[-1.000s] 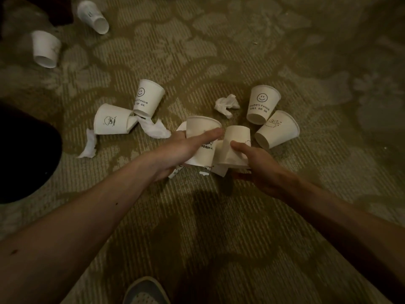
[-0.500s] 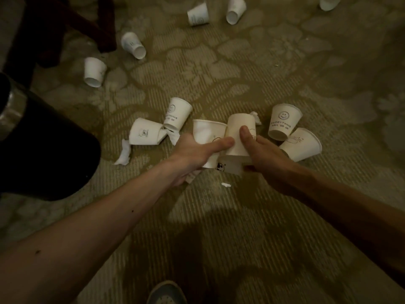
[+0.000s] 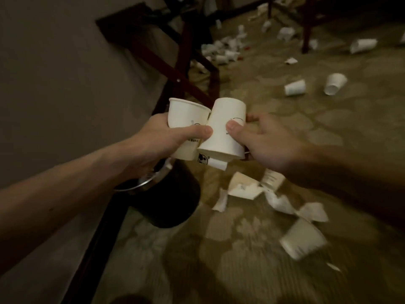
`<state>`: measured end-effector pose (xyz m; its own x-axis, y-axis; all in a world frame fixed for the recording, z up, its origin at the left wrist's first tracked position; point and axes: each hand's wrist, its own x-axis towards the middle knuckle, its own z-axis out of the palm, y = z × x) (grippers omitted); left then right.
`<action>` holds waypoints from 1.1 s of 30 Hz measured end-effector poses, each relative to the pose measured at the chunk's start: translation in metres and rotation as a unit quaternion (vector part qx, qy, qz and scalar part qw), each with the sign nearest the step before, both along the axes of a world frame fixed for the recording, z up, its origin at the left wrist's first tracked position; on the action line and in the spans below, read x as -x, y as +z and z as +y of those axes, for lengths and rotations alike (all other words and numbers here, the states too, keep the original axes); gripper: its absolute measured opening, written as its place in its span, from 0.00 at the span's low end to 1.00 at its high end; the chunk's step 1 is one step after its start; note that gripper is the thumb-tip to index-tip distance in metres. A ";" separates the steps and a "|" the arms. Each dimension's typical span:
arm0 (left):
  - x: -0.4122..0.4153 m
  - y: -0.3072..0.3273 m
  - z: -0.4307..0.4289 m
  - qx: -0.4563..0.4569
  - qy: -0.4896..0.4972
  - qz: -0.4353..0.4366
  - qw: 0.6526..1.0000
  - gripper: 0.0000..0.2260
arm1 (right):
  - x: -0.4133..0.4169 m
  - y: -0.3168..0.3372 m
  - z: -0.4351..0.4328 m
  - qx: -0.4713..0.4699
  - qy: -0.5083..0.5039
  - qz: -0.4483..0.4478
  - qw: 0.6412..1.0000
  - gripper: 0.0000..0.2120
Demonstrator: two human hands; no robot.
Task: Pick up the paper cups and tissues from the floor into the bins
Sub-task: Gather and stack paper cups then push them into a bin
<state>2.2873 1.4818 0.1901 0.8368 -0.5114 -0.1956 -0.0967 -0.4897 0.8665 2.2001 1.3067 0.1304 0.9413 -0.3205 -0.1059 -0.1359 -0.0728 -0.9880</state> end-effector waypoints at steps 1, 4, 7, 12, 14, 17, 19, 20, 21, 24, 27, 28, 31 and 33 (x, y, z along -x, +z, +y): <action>-0.008 0.005 0.017 0.003 0.013 -0.004 1.000 0.25 | -0.013 0.003 0.015 0.006 0.010 -0.012 1.000 0.29; -0.034 0.005 0.067 0.014 0.063 -0.009 0.998 0.29 | -0.052 0.003 0.060 0.024 0.043 -0.031 0.998 0.28; -0.062 -0.013 0.106 0.043 0.114 -0.003 0.993 0.31 | -0.089 -0.009 0.106 0.024 0.063 -0.044 0.997 0.27; -0.101 -0.062 0.137 0.094 0.197 0.018 0.976 0.38 | -0.132 -0.034 0.145 0.164 0.101 -0.035 0.981 0.26; -0.111 -0.081 0.142 0.097 0.193 0.037 0.976 0.32 | -0.141 -0.043 0.148 0.242 0.116 0.004 0.963 0.26; -0.124 -0.100 0.145 0.100 0.180 0.082 0.975 0.24 | -0.148 -0.052 0.149 0.351 0.132 0.034 0.926 0.27; -0.133 -0.106 0.146 0.076 0.185 0.101 0.975 0.28 | -0.152 -0.058 0.148 0.440 0.162 0.051 0.882 0.26; -0.137 -0.107 0.146 0.051 0.184 0.112 0.975 0.31 | -0.154 -0.061 0.147 0.476 0.184 0.059 0.858 0.24; -0.140 -0.108 0.145 0.009 0.174 0.121 0.977 0.33 | -0.155 -0.065 0.147 0.501 0.203 0.064 0.839 0.24; -0.144 -0.117 0.140 -0.119 0.134 0.097 0.979 0.26 | -0.152 -0.072 0.146 0.498 0.219 0.039 0.838 0.25; -0.140 -0.124 0.135 -0.167 0.165 0.000 0.972 0.16 | -0.132 -0.072 0.132 0.452 0.179 -0.055 0.872 0.18; -0.136 -0.124 0.135 -0.185 0.177 -0.038 0.966 0.20 | -0.120 -0.071 0.125 0.435 0.155 -0.087 0.883 0.16; -0.113 -0.112 0.128 -0.222 0.197 -0.159 0.942 0.36 | -0.073 -0.059 0.094 0.412 0.130 -0.126 0.893 0.11; -0.088 -0.095 0.108 -0.174 0.170 -0.252 0.937 0.23 | -0.034 -0.048 0.066 0.414 0.148 -0.099 0.893 0.09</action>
<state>2.3749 1.5900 0.0947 0.9707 -0.1770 0.1626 -0.2374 -0.8112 0.5344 2.2340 1.3728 0.0823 0.9716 0.0539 0.2306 0.1819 -0.7934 -0.5809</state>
